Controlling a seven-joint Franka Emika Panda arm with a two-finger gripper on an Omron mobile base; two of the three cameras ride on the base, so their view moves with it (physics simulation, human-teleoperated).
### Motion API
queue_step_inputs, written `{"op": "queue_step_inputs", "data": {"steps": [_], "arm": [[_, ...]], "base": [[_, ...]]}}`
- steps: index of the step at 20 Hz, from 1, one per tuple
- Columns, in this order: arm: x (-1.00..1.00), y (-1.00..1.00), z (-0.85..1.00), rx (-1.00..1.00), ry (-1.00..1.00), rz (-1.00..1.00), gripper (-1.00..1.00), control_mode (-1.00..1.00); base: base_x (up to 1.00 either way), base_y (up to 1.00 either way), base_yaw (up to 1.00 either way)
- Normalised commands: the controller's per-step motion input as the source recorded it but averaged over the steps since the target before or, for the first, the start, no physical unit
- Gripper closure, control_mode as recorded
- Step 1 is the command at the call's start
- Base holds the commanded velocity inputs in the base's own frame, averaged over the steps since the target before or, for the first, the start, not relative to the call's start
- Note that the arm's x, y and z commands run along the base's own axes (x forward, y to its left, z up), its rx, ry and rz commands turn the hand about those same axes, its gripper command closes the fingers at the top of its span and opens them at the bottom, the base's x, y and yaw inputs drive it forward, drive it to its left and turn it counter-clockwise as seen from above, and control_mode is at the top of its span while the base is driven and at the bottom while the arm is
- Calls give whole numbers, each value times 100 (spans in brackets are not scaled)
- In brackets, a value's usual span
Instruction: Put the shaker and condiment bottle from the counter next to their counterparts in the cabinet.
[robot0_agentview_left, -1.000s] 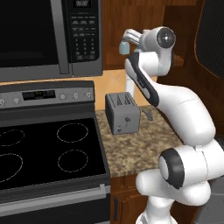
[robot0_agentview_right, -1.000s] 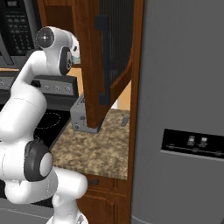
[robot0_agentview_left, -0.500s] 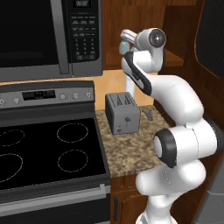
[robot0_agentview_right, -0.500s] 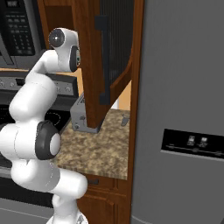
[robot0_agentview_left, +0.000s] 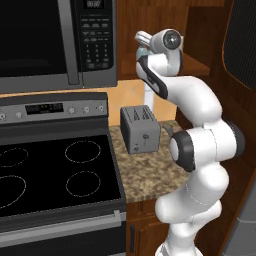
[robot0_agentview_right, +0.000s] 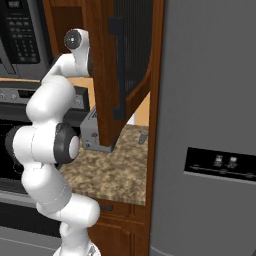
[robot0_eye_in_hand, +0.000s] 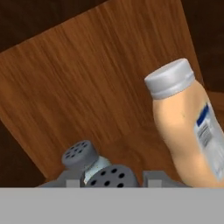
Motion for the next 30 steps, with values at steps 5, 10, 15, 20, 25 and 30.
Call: {"op": "queue_step_inputs", "data": {"steps": [5,10,15,20,25,30], "arm": [[29,0,-15,0,2,-2,100,-100],[25,0,-14,0,2,-2,100,-100],[15,0,-24,0,0,-1,100,-100],[7,0,-22,0,0,0,100,-100],[19,0,-15,-1,-1,0,100,-100],[31,0,-16,0,0,0,100,-100]], "base": [[0,0,0],[0,0,0],[0,0,0],[0,0,0],[0,0,0],[0,0,0]]}}
